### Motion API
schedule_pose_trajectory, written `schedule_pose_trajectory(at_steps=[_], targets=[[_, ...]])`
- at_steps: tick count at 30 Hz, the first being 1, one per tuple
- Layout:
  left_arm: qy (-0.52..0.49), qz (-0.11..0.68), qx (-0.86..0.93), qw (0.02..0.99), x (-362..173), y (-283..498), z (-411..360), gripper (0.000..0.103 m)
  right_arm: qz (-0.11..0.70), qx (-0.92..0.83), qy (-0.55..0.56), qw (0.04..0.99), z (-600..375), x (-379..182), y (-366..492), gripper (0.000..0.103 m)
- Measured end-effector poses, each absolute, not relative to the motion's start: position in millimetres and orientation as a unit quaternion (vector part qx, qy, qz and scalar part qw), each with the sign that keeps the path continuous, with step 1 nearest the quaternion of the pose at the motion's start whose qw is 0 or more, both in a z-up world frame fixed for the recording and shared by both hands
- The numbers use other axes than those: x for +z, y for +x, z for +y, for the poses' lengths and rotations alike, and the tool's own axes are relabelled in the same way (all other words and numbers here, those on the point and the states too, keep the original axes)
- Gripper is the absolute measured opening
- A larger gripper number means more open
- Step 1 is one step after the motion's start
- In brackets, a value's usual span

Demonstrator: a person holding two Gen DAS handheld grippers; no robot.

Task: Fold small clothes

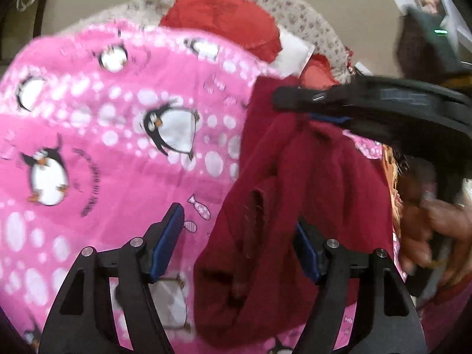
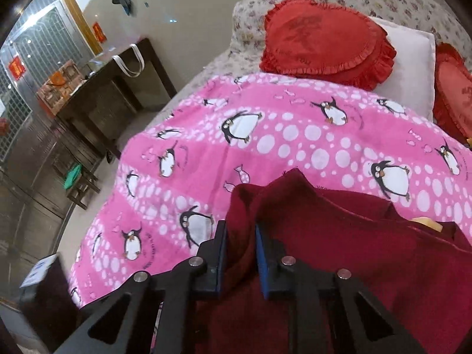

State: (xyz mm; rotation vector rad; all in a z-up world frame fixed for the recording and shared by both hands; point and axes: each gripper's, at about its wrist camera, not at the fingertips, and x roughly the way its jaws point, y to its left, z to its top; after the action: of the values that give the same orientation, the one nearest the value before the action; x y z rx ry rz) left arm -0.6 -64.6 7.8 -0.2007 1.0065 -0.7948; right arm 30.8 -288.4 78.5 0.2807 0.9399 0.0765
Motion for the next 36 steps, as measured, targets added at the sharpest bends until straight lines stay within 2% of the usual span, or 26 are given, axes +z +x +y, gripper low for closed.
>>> schedule_pose_trajectory(at_steps=[4, 5, 6, 7, 9, 10, 11, 12, 14, 16, 18, 19, 27, 28, 29, 30, 32, 36], targets=[[-0.118, 0.478, -0.382, 0.782, -0.1, 3.7, -68.8, 0.068, 0.454, 0.042, 0.131, 0.88, -285.4, 82.2, 25.2, 0.017], [-0.12, 0.477, -0.393, 0.777, 0.1, 2.0, -70.6, 0.055, 0.455, 0.044, 0.132, 0.879, -285.1, 82.3, 25.0, 0.017], [-0.125, 0.48, -0.399, 0.771, -0.5, 0.3, -72.1, 0.048, 0.456, 0.046, 0.133, 0.879, -284.4, 82.2, 26.7, 0.017], [-0.127, 0.482, -0.399, 0.77, -0.9, -3.2, -73.9, 0.047, 0.456, 0.05, 0.139, 0.878, -285.7, 83.6, 25.0, 0.017], [-0.125, 0.477, -0.397, 0.774, 0.2, -8.3, -75.6, 0.033, 0.458, 0.051, 0.159, 0.873, -289.1, 84.4, 23.9, 0.017], [-0.125, 0.474, -0.396, 0.777, 2.1, -11.3, -75.1, 0.029, 0.46, 0.049, 0.176, 0.869, -292.1, 85.6, 23.2, 0.019], [-0.128, 0.466, -0.391, 0.783, 6.4, -15.4, -73.1, 0.026, 0.461, 0.047, 0.189, 0.866, -294.9, 86.2, 21.9, 0.027], [-0.127, 0.458, -0.389, 0.789, 10.7, -20.0, -71.3, 0.025, 0.462, 0.043, 0.202, 0.863, -297.1, 87.2, 19.8, 0.042], [-0.124, 0.444, -0.388, 0.798, 17.8, -26.0, -73.8, 0.024, 0.462, 0.039, 0.212, 0.86, -298.6, 90.5, 15.3, 0.053], [-0.108, 0.423, -0.384, 0.814, 27.6, -37.9, -77.1, 0.024, 0.46, 0.042, 0.21, 0.862, -294.8, 96.6, 10.1, 0.059], [-0.085, 0.4, -0.38, 0.83, 36.4, -53.6, -83.0, 0.024, 0.472, 0.04, 0.191, 0.86, -285.6, 101.1, 10.8, 0.076], [-0.079, 0.393, -0.381, 0.833, 39.3, -59.5, -86.8, 0.024, 0.481, 0.035, 0.177, 0.858, -280.9, 101.4, 13.3, 0.076], [-0.053, 0.38, -0.382, 0.841, 54.0, -81.7, -102.7, 0.024, 0.536, 0.018, 0.113, 0.837, -263.6, 76.3, 27.5, 0.075], [-0.053, 0.382, -0.38, 0.84, 54.1, -82.9, -104.4, 0.024, 0.531, 0.021, 0.1, 0.841, -262.8, 74.5, 25.0, 0.068], [-0.055, 0.384, -0.38, 0.84, 55.3, -83.7, -104.8, 0.024, 0.519, 0.02, 0.09, 0.85, -263.4, 75.5, 19.9, 0.046], [-0.059, 0.386, -0.381, 0.838, 58.2, -85.5, -105.6, 0.024, 0.509, 0.017, 0.089, 0.856, -265.8, 76.9, 15.6, 0.036], [-0.061, 0.383, -0.387, 0.837, 66.5, -90.4, -109.6, 0.024, 0.483, 0.029, 0.117, 0.867, -278.5, 85.1, 1.0, 0.029], [-0.04, 0.373, -0.398, 0.837, 90.8, -106.8, -130.1, 0.024, 0.452, 0.042, 0.136, 0.881, -297.7, 105.9, -21.7, 0.025]])
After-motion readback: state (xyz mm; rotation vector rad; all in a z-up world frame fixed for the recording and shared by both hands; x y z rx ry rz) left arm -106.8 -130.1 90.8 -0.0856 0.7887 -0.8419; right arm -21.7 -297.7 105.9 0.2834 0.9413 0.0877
